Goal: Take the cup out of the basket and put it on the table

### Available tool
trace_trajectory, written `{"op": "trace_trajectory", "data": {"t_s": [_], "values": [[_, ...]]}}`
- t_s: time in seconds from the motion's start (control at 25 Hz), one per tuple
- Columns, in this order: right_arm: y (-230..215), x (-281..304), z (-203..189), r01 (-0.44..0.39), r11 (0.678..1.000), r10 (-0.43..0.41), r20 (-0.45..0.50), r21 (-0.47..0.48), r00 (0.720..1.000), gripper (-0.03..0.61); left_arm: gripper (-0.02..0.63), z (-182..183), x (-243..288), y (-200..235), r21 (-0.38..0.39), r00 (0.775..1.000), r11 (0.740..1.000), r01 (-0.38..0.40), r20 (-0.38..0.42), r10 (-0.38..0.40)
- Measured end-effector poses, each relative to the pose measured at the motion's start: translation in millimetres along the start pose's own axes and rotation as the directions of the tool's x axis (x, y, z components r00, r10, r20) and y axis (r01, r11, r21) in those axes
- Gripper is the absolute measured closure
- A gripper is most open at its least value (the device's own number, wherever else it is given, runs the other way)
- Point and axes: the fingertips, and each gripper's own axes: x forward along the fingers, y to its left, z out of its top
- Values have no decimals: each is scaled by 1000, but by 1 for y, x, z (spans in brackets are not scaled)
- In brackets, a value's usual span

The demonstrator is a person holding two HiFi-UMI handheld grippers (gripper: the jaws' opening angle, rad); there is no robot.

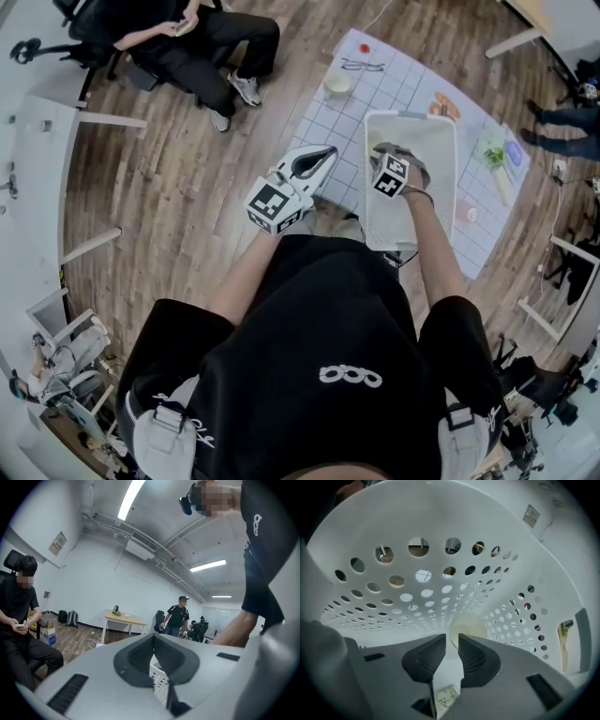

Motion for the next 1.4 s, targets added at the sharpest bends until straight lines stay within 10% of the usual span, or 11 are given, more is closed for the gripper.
{"op": "trace_trajectory", "data": {"t_s": [1.0,1.4], "values": [[-22,-58,0,83,995,-88,113,46,990,545,607,3,-5,-7,20,999,999,-36,5,35],[-37,-222,15,263,889,-396,341,375,852,545,607,20,39,-38,78,995,992,100,-2,-100]]}}
